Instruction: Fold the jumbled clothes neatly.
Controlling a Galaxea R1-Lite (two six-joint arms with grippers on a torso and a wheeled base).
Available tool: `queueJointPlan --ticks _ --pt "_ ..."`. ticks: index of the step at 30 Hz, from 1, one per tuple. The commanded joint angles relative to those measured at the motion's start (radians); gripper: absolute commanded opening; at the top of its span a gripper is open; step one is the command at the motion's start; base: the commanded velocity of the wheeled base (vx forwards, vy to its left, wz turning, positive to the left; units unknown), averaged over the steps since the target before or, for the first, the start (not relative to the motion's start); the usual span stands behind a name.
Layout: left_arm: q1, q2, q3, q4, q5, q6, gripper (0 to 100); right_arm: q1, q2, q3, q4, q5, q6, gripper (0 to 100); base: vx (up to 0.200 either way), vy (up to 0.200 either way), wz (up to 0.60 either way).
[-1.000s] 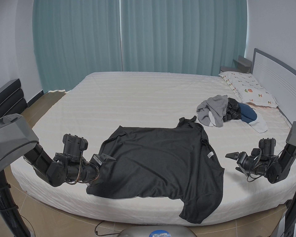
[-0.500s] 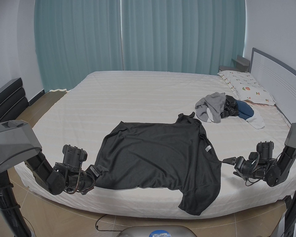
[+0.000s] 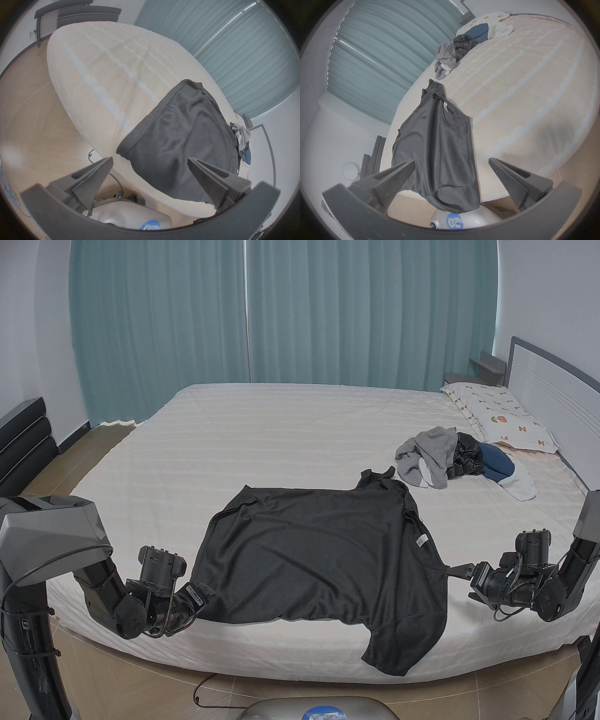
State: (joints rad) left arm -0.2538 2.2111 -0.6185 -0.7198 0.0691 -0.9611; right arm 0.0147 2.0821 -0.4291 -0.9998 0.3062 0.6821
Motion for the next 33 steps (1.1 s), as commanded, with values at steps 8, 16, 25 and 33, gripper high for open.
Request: queueJointPlan --ticks 8,16,25,33 --pt "0.024 0.044 -0.036 0.000 0.004 0.042 0 0.027 0.018 0.027 0.007 0.002 -0.035 100 0.000 0.000 0.00" --pt "0.025 -0.011 0.033 0.000 0.004 0.038 0 0.080 0.092 0.046 0.000 0.002 -0.090 100 0.000 0.000 0.00" --pt "0.025 -0.031 0.060 0.000 0.001 0.038 0 0.103 0.138 0.023 -0.003 0.002 -0.088 100 0.000 0.000 0.00" --pt "0.025 -0.031 0.074 0.000 0.000 0.038 0 0.107 0.157 0.000 -0.002 -0.004 -0.092 0 0.000 0.000 0.00"
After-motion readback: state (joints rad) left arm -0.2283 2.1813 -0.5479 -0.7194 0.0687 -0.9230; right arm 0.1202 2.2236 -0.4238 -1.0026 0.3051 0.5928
